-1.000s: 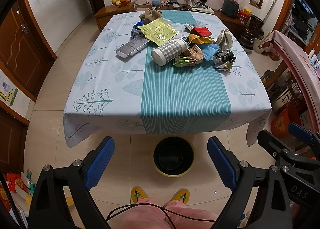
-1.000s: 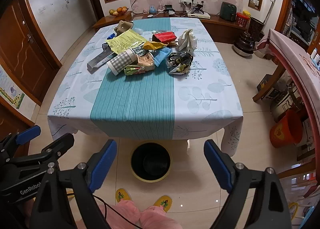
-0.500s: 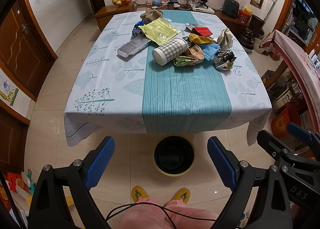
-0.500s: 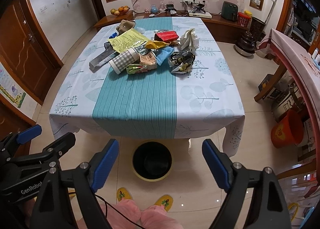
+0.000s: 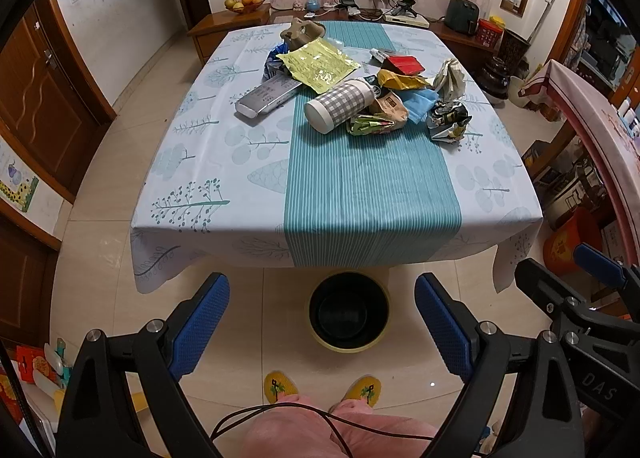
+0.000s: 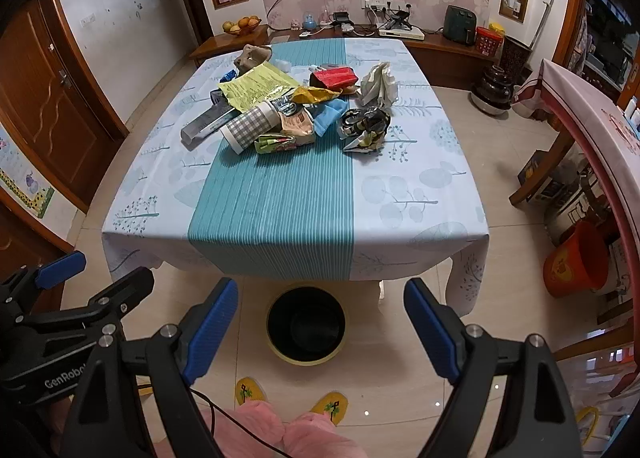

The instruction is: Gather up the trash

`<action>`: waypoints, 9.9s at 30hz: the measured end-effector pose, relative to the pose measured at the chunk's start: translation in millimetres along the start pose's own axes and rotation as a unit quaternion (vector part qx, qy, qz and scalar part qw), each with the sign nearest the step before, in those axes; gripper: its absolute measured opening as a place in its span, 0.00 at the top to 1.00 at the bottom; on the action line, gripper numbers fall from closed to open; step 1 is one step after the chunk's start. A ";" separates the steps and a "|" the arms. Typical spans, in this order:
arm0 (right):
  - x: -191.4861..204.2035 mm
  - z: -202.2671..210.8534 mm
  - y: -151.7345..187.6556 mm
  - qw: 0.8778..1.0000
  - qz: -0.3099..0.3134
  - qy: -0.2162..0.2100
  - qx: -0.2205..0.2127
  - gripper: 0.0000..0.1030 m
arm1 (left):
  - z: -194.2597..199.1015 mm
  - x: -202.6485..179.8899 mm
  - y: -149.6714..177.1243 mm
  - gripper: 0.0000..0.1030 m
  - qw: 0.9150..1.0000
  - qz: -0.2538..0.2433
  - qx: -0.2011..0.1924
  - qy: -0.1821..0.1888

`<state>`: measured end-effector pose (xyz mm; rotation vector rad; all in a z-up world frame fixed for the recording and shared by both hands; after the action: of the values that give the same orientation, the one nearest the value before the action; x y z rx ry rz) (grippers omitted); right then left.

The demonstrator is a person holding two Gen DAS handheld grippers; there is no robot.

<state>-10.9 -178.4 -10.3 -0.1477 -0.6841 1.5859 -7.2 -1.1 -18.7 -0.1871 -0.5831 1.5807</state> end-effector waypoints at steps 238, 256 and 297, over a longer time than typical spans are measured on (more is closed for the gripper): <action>-81.6 -60.9 -81.0 0.988 -0.135 -0.067 -0.038 0.49 | -120.3 -65.1 -147.6 0.18 0.990 -0.121 -0.011 0.068; -158.0 -143.0 -157.4 0.982 -0.133 -0.131 0.038 0.49 | -183.3 -136.5 -177.6 0.20 0.976 -0.217 -0.017 0.014; -114.2 -233.0 -239.7 0.971 -0.106 -0.195 0.086 0.74 | -197.9 -69.8 -192.1 0.44 0.991 -0.007 0.089 0.102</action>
<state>325.5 -212.3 -112.6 0.3644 -0.8304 1.4716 260.5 -20.7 -113.0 -0.2081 -0.2824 1.5684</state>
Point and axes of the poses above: each gripper's, at about its wrist camera, not at the fingertips, and z roughly against the way its jaws point, x to its left, y to its underside, the point moved 3 cm from there along -z, roughly the way its jaws point, and after that the axes turned 15 degrees about -y, right-handed, at the moved point
